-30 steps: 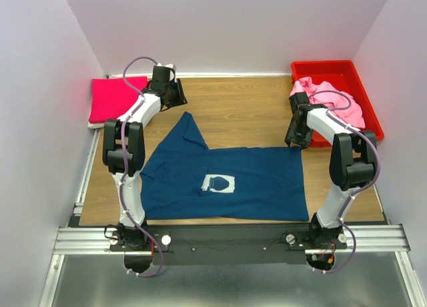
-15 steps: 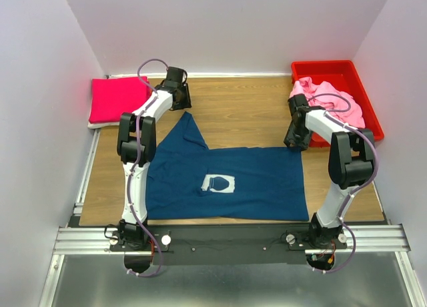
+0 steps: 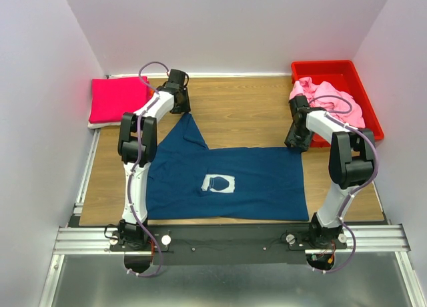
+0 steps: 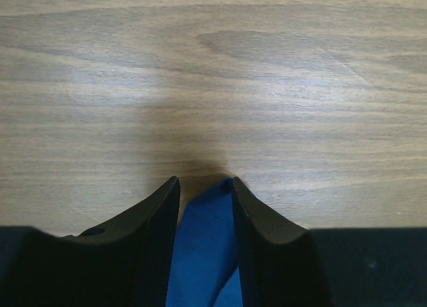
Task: Fold and stack the t-shirts
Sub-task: Fold the tshirt
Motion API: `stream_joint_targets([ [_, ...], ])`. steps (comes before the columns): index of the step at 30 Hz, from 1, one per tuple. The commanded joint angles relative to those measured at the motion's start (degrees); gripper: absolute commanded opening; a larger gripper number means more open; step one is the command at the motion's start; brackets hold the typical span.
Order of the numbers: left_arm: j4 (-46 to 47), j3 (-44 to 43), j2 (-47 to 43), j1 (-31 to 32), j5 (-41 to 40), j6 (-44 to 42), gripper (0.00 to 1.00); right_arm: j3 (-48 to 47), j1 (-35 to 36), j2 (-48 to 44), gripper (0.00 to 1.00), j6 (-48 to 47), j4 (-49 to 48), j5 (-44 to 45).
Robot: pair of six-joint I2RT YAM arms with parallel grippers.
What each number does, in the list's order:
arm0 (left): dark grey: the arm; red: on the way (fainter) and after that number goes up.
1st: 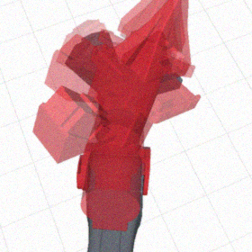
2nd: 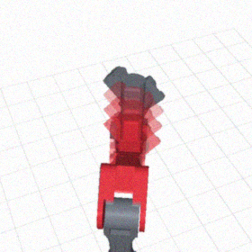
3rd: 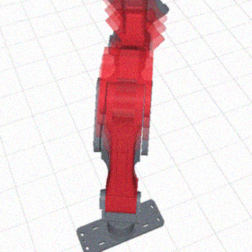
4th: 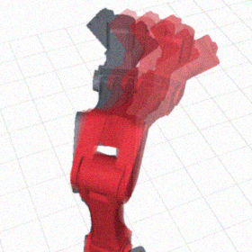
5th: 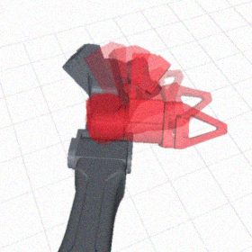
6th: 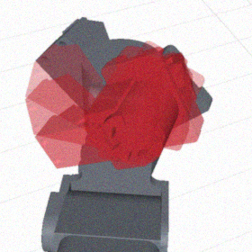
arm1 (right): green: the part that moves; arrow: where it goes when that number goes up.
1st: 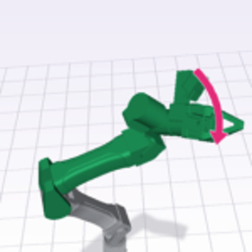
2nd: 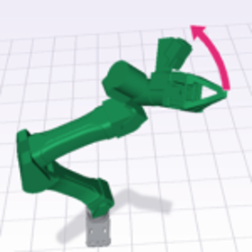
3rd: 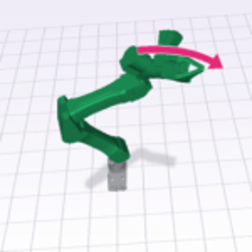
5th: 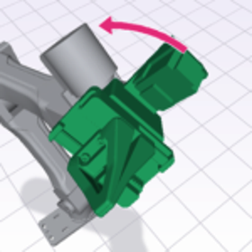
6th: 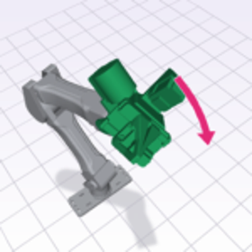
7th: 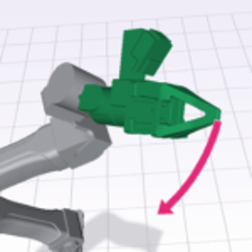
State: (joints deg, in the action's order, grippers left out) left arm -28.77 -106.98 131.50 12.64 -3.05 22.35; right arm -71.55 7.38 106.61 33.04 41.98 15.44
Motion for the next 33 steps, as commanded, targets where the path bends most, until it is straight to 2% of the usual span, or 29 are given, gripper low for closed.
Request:
stream_joint_targets([
  [1,0.3,0.1,1.1,0.9,0.2,0.2,0.45,1.0,-0.5,0.9,0.55,1.4,-1.1,2.4],
  [8,0.3,1.2,1.4,0.9,0.4,0.0,0.40,0.2,-1.2,1.5,0.55,1.2,-2.2,4.4],
  [11,0.3,1.8,1.7,0.9,0.8,-0.2,0.33,0.8,-1.4,1.8,0.55,1.3,-2.8,4.5],
  [12,0.4,1.8,1.9,0.9,0.9,-0.3,0.22,1.0,-1.5,1.8,0.55,1.3,-3.1,4.6],
  [15,0.5,2.1,2.0,0.9,1.4,-0.5,0.00,1.8,-1.6,1.5,0.55,1.2,-4.4,4.7],
  [33,2.0,2.6,-3.8,-2.4,5.1,-1.8,0.00,1.4,-1.6,3.3,0.54,0.3,-6.1,5.1],
])
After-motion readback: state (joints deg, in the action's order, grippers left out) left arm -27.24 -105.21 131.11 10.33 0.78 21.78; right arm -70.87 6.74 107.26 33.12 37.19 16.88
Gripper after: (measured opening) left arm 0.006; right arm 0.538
